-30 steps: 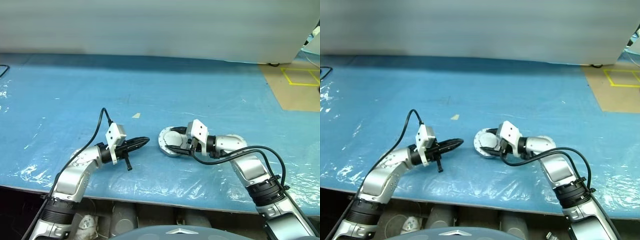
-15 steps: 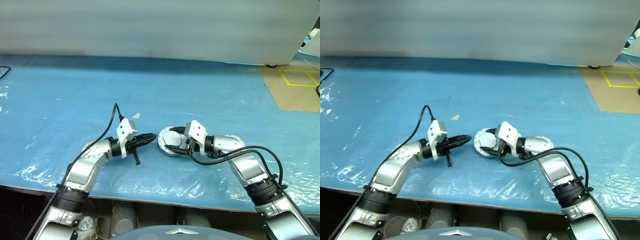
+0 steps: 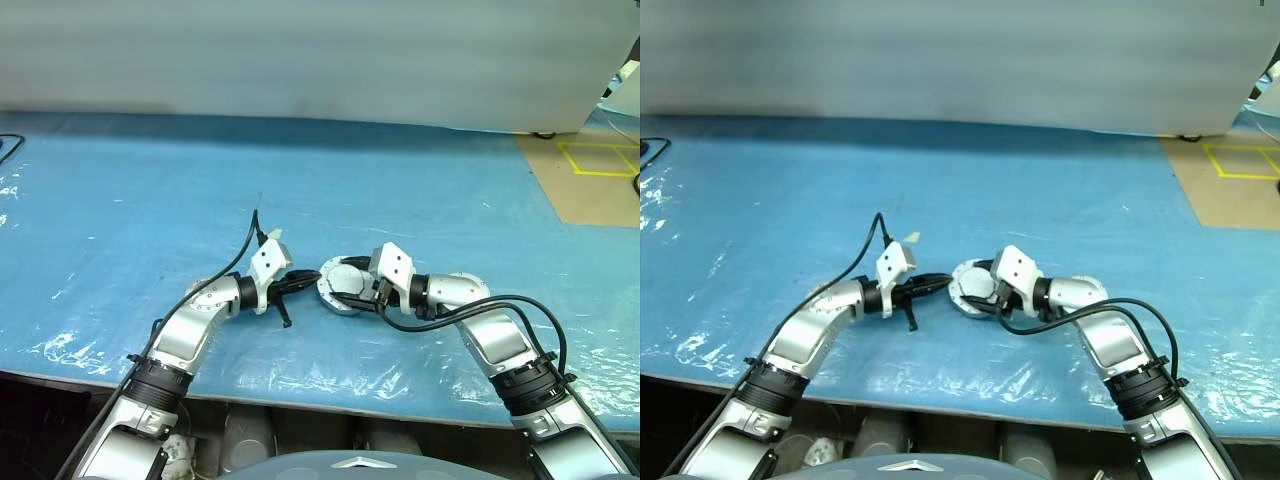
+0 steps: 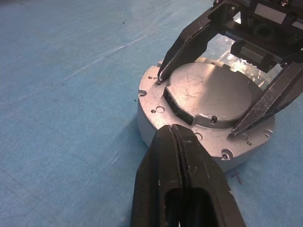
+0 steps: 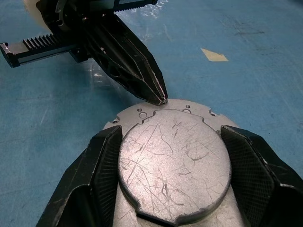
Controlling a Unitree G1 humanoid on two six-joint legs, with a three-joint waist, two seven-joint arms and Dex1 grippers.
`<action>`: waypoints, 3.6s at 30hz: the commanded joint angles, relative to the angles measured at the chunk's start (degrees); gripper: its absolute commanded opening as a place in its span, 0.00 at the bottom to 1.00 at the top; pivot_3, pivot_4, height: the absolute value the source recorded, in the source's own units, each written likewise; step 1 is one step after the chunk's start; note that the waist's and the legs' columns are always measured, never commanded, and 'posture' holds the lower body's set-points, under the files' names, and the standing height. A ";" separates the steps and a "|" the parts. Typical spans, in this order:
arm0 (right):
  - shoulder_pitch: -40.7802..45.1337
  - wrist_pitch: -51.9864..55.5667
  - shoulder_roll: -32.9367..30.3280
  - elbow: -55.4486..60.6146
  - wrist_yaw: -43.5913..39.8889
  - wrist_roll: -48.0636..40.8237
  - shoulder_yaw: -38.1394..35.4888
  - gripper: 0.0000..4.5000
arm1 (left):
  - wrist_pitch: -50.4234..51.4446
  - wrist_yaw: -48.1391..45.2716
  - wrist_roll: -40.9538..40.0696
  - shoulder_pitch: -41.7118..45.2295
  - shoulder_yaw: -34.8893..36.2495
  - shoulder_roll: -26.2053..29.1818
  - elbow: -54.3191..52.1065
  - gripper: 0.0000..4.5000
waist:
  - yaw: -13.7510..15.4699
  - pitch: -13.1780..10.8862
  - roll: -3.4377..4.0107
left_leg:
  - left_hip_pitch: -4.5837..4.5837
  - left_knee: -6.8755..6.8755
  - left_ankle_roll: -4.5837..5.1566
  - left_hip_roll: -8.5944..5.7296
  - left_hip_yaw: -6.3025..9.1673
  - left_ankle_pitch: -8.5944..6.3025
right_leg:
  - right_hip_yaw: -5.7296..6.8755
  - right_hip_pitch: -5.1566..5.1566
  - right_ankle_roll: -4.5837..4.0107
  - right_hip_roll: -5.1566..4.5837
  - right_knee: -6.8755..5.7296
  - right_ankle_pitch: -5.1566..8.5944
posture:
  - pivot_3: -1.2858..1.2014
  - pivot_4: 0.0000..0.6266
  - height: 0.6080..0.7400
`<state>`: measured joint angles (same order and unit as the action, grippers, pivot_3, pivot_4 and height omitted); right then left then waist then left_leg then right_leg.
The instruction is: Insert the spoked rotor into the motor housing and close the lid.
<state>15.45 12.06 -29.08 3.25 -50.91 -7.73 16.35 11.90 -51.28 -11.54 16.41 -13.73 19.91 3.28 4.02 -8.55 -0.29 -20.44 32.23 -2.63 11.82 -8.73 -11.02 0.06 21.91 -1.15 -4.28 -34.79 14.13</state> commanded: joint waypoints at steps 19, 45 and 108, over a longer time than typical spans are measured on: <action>-0.90 6.91 2.72 0.64 0.00 -5.96 -4.32 0.99 | 0.22 -2.84 1.14 0.12 -3.33 -1.24 1.75 0.00 | 0.12 0.02 0.02 | -0.25 -0.10 0.00 0.01 -0.01 0.00 | 0.00 0.22 0.04 -0.03 0.10 0.03 | 0.52 0.24 1.00; 0.20 56.48 2.09 2.73 6.80 -29.81 -17.07 0.99 | -0.82 -3.67 1.53 0.54 -3.03 -2.14 2.59 0.00 | 0.37 0.03 0.10 | -0.55 -0.16 -0.23 -0.02 0.01 0.13 | 0.06 0.48 0.04 -0.01 0.14 0.04 | 0.52 0.24 1.00; 8.52 59.89 22.58 -3.05 17.08 -52.54 -33.88 0.28 | 35.88 18.56 -47.18 3.91 26.60 -17.22 -2.66 0.80 | 0.09 -0.25 0.41 | -1.37 -0.27 -0.29 -0.02 0.17 0.20 | 0.35 1.31 0.22 0.09 -0.10 -0.09 | 0.52 0.24 1.00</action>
<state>23.63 72.70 -6.84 -2.41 -31.96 -57.75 -18.59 45.87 -32.46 -55.24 19.14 12.22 2.68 2.04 4.11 -8.79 0.12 -21.81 32.00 -2.93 11.80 -8.55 -10.83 0.41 23.20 -0.92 -4.19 -34.89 14.04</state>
